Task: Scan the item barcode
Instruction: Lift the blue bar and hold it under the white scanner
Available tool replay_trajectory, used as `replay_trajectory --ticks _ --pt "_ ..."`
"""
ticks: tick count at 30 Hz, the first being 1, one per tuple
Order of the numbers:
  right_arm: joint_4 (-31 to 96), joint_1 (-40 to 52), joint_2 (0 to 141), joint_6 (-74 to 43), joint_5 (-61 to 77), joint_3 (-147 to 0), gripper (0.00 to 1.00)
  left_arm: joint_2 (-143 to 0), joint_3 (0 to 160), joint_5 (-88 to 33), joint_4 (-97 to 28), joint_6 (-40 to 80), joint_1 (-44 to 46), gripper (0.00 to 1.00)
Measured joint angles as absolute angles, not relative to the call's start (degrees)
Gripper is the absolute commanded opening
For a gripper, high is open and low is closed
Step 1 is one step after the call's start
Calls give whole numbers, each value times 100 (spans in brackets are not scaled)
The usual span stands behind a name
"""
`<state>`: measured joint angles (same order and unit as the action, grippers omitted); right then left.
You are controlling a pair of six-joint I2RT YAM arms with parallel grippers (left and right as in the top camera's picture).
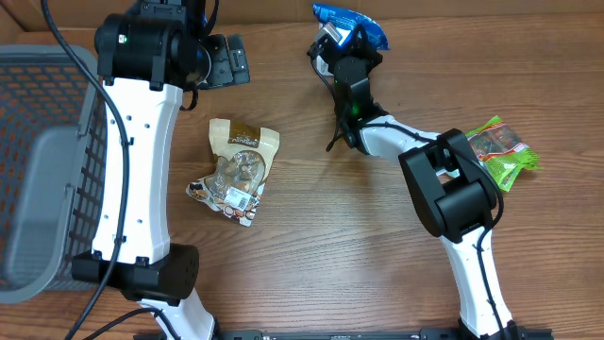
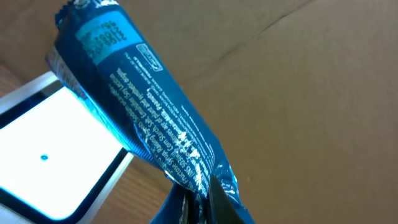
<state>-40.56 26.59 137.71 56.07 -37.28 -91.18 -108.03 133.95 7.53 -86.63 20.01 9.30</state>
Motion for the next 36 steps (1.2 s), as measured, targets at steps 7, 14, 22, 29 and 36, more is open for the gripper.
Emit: replay_trajectory --ticks 7,14,22,29,36 --pt "-4278 2471 13791 5662 -3465 -9118 4 -10803 13395 753 -8663 2001 930 100" --pt "-4285 2287 13804 5662 -3166 -9118 4 -10803 13395 753 -8665 2001 930 100" --pt "-4523 2252 14031 5623 -2849 -9118 4 -10803 13395 753 -8663 2001 930 100" --pt "-4628 2252 14199 5518 -2700 -9118 4 -10803 13395 753 -8663 2001 930 100" --pt "-4797 2252 14202 5505 -2683 -9118 4 -10803 13395 753 -8665 2001 930 100"
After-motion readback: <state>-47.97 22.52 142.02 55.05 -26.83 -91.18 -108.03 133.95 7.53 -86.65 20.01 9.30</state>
